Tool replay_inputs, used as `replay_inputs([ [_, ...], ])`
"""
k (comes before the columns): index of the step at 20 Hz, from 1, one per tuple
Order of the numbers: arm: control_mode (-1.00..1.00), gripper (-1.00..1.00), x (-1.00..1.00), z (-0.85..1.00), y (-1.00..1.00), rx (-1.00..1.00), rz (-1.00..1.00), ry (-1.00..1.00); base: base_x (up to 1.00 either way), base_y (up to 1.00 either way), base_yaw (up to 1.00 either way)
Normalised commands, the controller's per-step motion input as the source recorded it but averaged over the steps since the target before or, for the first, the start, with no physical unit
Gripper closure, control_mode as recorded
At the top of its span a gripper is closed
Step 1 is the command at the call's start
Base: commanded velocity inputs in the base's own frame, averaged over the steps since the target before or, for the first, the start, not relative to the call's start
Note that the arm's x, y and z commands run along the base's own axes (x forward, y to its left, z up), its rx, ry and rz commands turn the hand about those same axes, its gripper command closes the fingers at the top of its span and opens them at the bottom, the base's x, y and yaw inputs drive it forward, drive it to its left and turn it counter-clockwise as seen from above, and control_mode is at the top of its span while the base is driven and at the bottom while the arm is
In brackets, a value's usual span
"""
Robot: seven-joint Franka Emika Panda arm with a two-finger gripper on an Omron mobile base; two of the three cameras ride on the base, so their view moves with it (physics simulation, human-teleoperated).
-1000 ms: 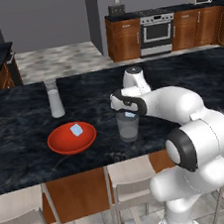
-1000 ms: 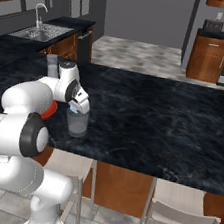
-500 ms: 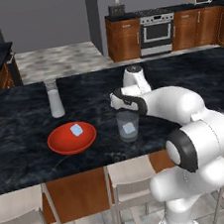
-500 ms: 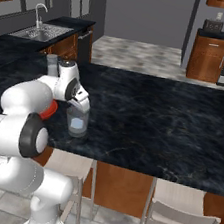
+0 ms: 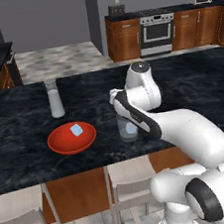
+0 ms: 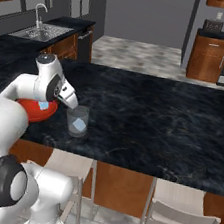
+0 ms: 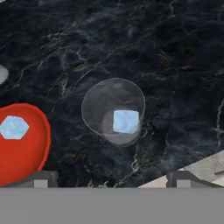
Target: There are two ice cubes in the ice bowl. Place both ice cubes in the glass cup.
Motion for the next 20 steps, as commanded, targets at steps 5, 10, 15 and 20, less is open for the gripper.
replay_inputs([
  [5, -1.0, -1.0, -0.2, 0.1, 0.95, 0.0, 0.12, 0.0, 0.0, 0.0, 0.0],
  [10, -1.0, -1.0, 0.03, 0.69, 0.88, -0.04, 0.18, 0.05, 0.0, 0.0, 0.0],
  [15, -1.0, -1.0, 0.19, 0.26, 0.64, -0.12, 0.35, 0.14, 0.0, 0.0, 0.0],
  [20, -1.0, -1.0, 0.04, 0.0, 0.42, -0.19, 0.2, 0.02, 0.0, 0.0, 0.0],
])
